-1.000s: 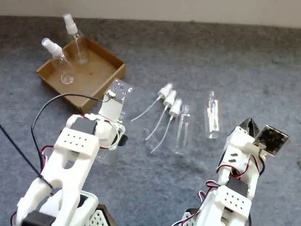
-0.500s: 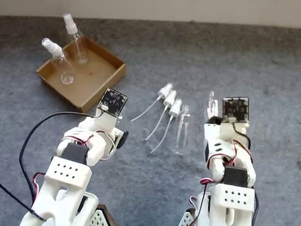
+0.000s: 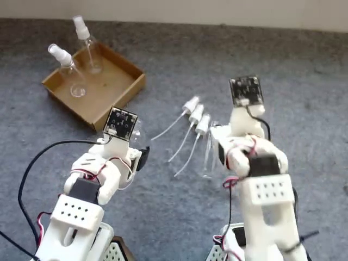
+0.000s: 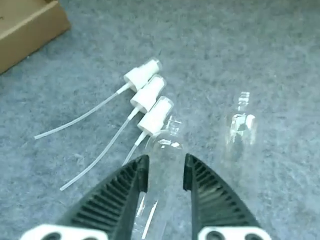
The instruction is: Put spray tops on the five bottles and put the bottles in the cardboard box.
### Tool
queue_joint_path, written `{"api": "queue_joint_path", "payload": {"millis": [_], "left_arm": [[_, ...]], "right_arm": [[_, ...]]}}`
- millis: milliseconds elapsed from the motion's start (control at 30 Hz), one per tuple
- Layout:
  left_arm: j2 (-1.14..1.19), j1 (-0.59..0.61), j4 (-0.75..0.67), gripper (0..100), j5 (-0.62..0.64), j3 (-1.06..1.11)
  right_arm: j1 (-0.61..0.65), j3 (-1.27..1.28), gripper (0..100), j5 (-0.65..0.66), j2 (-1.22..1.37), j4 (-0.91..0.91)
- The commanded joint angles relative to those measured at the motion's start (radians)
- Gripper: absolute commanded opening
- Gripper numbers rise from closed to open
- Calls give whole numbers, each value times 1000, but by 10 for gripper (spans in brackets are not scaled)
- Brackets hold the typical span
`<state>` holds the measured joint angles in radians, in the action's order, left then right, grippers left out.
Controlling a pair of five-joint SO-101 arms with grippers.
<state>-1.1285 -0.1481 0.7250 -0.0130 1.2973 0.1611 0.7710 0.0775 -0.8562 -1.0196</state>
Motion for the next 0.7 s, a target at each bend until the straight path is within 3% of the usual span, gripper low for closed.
{"api": "queue_joint_path", "payload": {"millis": [0, 200, 667], "left_arm": [[-90, -12, -37, 130, 15, 16], [-170, -8, -40, 130, 18, 53], [-401, -10, -41, 130, 18, 160]], "right_arm": [[56, -165, 116, -60, 259, -4], [113, -335, 116, -132, 545, -5], [105, -705, 116, -244, 1067, -12]]}}
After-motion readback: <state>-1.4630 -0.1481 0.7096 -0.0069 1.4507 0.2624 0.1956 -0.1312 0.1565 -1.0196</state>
